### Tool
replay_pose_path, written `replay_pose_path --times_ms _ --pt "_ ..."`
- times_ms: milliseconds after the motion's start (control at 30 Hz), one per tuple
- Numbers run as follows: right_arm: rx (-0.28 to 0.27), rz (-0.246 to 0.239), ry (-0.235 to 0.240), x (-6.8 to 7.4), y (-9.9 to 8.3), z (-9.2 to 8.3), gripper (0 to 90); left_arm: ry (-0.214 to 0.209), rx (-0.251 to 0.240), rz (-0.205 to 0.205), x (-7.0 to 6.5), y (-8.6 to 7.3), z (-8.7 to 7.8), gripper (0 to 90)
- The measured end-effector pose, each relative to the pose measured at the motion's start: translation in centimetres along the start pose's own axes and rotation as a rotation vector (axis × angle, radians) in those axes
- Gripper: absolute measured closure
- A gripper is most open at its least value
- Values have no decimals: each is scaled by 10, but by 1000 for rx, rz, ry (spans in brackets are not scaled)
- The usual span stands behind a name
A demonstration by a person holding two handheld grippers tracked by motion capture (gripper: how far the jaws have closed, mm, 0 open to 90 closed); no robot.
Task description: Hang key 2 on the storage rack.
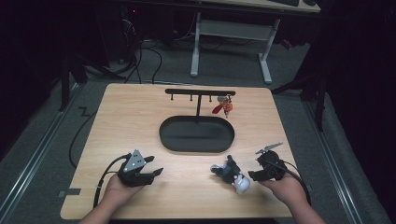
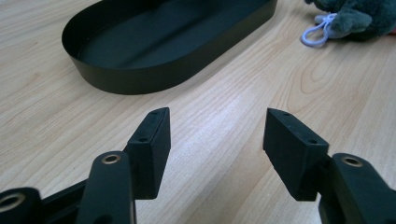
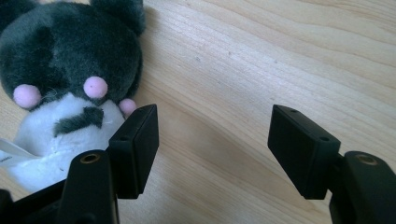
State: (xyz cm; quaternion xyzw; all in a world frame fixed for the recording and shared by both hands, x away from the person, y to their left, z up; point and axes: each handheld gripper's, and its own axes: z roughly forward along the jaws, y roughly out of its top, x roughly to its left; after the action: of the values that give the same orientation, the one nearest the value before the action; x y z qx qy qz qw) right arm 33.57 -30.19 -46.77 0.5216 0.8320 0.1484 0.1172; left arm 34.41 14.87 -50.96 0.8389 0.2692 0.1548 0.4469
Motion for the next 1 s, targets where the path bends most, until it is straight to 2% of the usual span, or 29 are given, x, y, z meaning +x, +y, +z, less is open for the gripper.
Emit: replay_pose_path --times_ms 300,467,600,633,733,1000 --pt "95 -52 1 6 13 -12 330 -3 8 0 0 -2 -1 419" --pt "111 -62 15 14 17 -21 325 -6 6 0 2 -2 0 419" --pt "103 -89 12 20 23 -30 322 -12 6 5 1 -1 1 419" --pt "103 -80 14 22 24 -32 322 -12 6 5 1 -1 1 419" --pt "107 -95 27 29 29 -38 319 -17 9 13 -1 0 2 419" --pt "138 -144 79 53 34 -33 304 -22 10 15 0 0 2 418"
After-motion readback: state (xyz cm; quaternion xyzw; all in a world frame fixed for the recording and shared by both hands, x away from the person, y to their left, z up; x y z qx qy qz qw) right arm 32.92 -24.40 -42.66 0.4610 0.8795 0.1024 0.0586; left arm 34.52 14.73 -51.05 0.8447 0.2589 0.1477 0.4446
